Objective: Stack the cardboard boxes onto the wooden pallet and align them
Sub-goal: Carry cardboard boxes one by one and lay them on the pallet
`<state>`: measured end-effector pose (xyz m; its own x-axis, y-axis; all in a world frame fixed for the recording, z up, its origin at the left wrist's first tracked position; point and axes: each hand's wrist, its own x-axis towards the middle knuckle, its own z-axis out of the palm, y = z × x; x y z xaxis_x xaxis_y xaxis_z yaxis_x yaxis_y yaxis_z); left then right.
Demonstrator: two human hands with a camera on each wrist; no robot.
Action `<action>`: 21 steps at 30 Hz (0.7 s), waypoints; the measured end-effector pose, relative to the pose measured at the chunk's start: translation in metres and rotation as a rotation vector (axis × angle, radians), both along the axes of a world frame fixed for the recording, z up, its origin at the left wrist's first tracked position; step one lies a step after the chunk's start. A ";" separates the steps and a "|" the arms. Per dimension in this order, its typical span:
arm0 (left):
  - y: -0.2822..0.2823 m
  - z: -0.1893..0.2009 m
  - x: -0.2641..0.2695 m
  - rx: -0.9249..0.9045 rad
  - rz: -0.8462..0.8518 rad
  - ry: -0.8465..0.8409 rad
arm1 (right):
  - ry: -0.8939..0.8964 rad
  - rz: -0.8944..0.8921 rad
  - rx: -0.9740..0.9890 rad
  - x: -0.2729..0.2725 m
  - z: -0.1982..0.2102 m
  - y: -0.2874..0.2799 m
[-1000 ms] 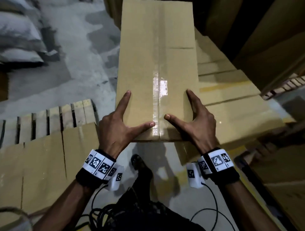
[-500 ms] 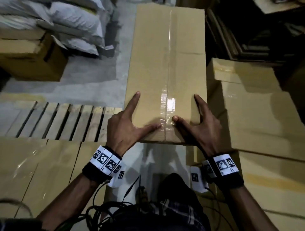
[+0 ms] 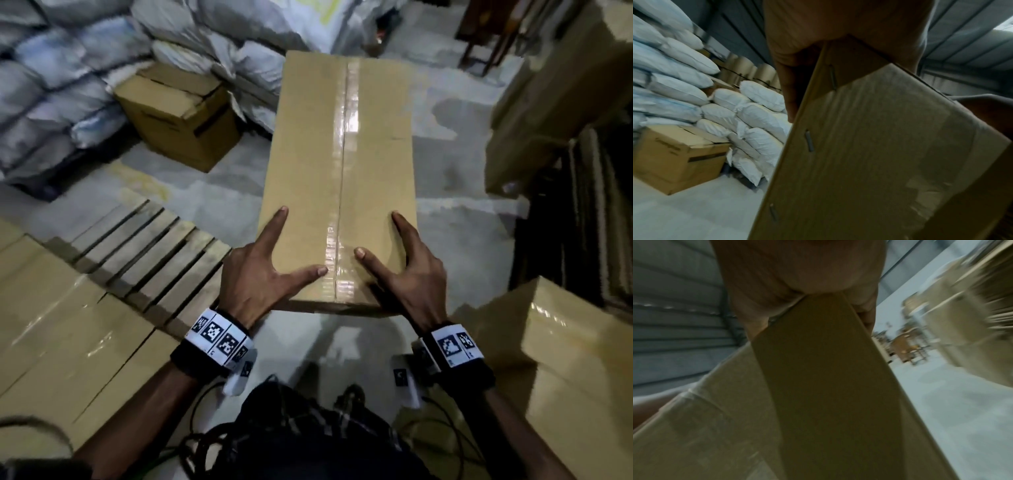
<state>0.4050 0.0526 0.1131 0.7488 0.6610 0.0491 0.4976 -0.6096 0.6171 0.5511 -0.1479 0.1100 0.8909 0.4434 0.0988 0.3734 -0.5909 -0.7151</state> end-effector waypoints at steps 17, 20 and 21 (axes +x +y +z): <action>0.193 -0.032 0.250 -0.078 0.476 -0.017 | -0.026 0.483 -0.088 0.329 -0.018 0.288; 0.248 -0.033 0.282 -0.056 0.527 0.028 | -0.038 0.556 -0.113 0.367 -0.016 0.358; 0.267 -0.034 0.291 -0.048 0.562 0.030 | -0.038 0.598 -0.114 0.380 -0.015 0.386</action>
